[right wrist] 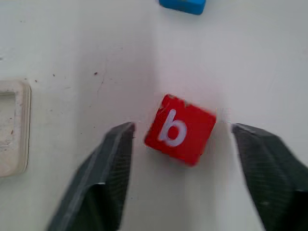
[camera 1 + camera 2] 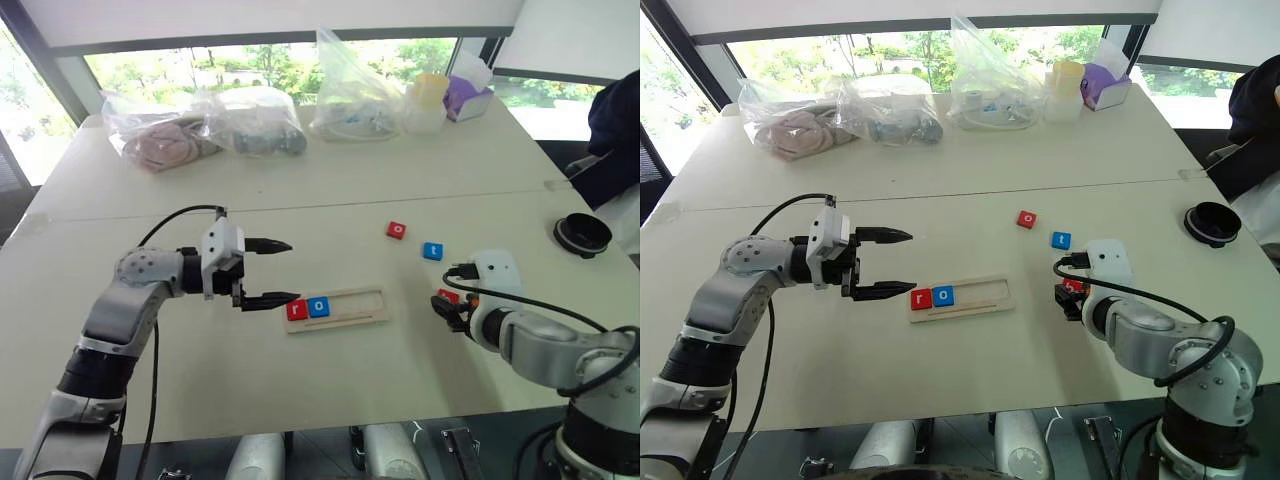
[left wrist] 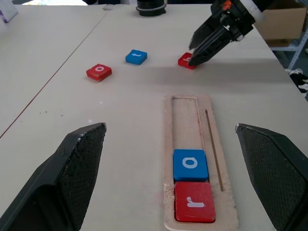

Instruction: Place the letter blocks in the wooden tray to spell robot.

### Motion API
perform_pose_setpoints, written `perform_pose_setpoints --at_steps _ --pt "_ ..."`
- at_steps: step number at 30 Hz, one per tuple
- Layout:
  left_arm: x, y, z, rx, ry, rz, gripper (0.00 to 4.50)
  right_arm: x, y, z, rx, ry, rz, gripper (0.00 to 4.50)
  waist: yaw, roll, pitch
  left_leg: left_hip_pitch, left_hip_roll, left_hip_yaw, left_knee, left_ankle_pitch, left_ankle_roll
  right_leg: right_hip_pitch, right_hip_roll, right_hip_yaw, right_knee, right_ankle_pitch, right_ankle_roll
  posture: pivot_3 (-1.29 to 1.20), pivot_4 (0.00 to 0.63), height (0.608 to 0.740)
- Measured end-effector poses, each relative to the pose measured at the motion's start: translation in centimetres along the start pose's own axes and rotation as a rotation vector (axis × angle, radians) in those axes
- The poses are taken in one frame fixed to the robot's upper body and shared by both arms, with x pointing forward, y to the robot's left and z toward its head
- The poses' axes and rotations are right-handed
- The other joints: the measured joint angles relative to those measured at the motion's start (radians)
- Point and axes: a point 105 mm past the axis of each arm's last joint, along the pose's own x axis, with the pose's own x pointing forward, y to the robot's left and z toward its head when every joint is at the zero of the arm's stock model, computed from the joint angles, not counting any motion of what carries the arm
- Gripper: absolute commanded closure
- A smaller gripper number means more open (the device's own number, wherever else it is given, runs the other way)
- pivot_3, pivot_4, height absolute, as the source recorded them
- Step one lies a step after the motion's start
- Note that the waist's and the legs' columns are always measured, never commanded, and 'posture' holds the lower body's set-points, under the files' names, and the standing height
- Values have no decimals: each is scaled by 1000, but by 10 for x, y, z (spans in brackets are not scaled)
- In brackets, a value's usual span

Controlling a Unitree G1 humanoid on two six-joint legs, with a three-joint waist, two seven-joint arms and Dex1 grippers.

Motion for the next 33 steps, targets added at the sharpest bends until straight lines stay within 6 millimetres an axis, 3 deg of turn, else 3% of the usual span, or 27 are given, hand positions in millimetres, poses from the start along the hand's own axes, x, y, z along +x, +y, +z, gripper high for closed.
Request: perform_pose_setpoints --at_steps 3,8,13,21,33 --pt "0 1 0 -1 -3 8 0 -10 -6 11 -117 36 88 25 1 0 1 0 0 0 0 0 0 1 0 0 -2 0 0 0 150 740" --pt "1 3 -2 -11 -7 18 0 -38 -16 37 -455 50 221 25 7 2 2 -1 1 -1 -1 -1 2 3 2 -4 -9 0 0 0 150 740" --pt "-1 4 -3 -16 -2 29 0 -32 -18 13 -849 33 543 25 18 1 2 -1 0 4 -1 -3 4 4 0 -2 -13 2 6 0 150 740" --pt "-3 5 -3 -11 10 37 0 -5 -26 16 -899 -119 589 25 24 0 3 0 0 8 1 -3 4 4 -1 2 -12 2 2 0 150 740" --pt "-5 2 0 12 21 22 0 15 -39 -3 -791 -38 577 25 25 0 3 1 0 12 1 -3 4 3 0 7 -11 5 -1 0 150 740"
